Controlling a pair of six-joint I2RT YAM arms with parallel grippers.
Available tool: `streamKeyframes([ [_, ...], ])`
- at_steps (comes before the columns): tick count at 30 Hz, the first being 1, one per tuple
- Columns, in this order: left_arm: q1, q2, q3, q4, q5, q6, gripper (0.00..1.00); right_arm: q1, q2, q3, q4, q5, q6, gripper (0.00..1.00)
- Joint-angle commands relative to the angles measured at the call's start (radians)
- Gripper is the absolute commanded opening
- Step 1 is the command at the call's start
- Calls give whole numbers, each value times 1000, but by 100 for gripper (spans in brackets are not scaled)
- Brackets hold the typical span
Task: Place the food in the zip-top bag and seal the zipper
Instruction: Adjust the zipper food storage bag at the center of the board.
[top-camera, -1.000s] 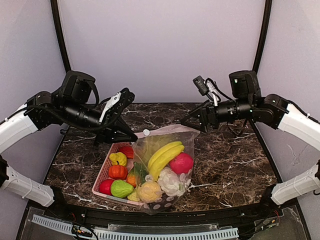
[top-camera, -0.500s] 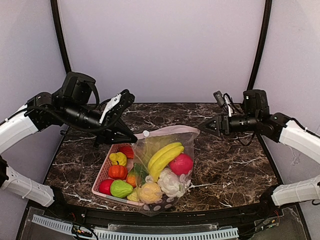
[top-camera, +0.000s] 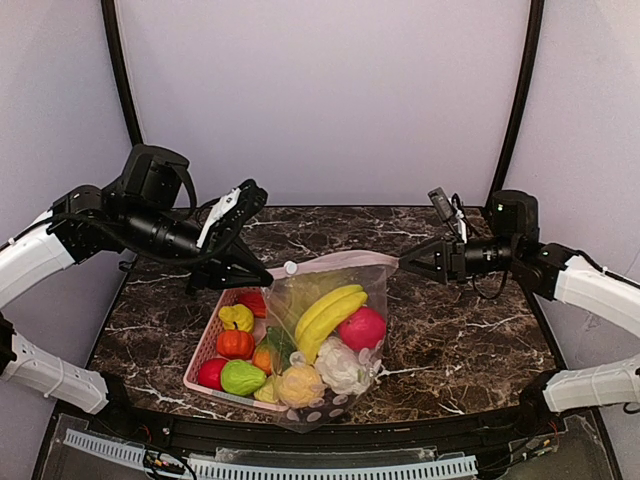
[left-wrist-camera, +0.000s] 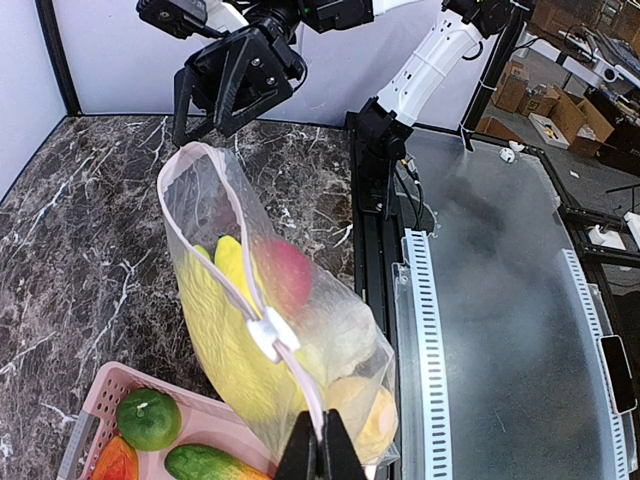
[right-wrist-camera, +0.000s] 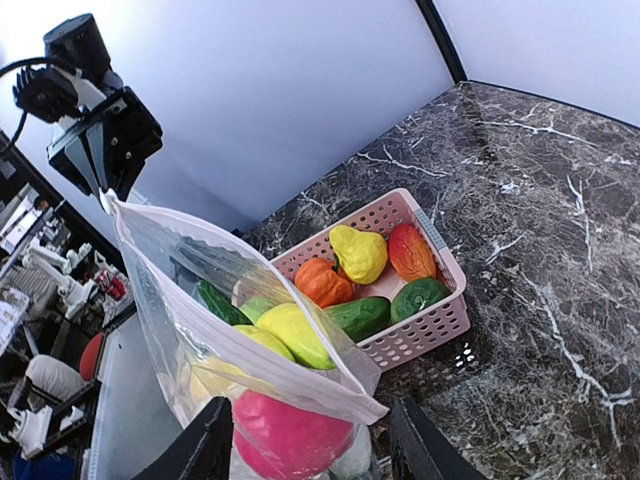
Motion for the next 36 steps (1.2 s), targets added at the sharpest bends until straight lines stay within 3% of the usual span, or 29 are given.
streamKeyframes([
  [1, 6, -28, 0, 10, 14, -10, 1, -11, 38, -16, 103, -70, 3, 48],
  [9, 6, -26, 4, 5, 10, -3, 1, -21, 79, -39, 133, -100, 2, 44],
  [17, 6, -17, 11, 2, 13, 3, 1, -23, 94, -47, 193, -140, 25, 25],
  [29, 6, -16, 13, 1, 14, 3, 1, -24, 137, -30, 240, -146, 26, 11],
  [32, 6, -17, 10, 2, 14, 3, 1, -27, 138, -28, 253, -120, 28, 0],
  [36, 6, -24, 8, 1, 8, -1, 1, -32, 122, -27, 266, -52, 38, 0],
])
